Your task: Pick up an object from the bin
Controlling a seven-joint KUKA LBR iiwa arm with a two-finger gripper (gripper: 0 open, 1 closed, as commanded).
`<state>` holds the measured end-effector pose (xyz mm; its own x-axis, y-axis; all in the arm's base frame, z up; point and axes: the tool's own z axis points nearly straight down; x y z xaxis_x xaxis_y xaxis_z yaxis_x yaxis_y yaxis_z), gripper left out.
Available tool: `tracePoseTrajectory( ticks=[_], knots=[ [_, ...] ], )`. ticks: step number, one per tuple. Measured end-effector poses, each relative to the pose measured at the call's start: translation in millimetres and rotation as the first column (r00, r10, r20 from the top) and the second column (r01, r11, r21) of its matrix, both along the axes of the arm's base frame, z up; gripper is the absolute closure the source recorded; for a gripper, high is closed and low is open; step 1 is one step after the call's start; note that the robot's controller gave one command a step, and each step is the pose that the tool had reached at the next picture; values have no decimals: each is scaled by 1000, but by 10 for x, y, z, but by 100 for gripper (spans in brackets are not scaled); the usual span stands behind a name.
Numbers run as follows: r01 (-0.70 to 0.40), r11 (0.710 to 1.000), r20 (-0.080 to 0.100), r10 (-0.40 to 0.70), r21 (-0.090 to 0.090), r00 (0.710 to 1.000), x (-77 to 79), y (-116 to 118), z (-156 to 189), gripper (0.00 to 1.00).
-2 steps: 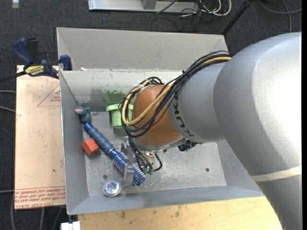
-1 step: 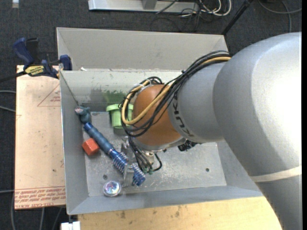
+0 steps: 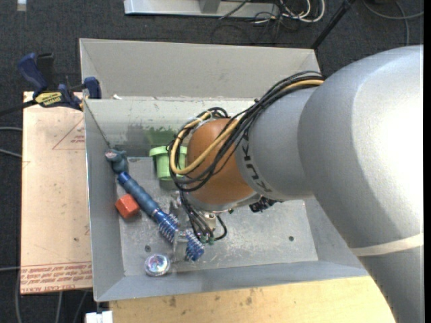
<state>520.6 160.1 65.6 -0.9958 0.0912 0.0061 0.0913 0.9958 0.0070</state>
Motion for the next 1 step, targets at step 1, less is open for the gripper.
tracePoseTrajectory(
  ticks=[1],
  knots=[
    [4, 1000, 5, -4, -1, 1000, 17, -12, 4, 100]
  ],
)
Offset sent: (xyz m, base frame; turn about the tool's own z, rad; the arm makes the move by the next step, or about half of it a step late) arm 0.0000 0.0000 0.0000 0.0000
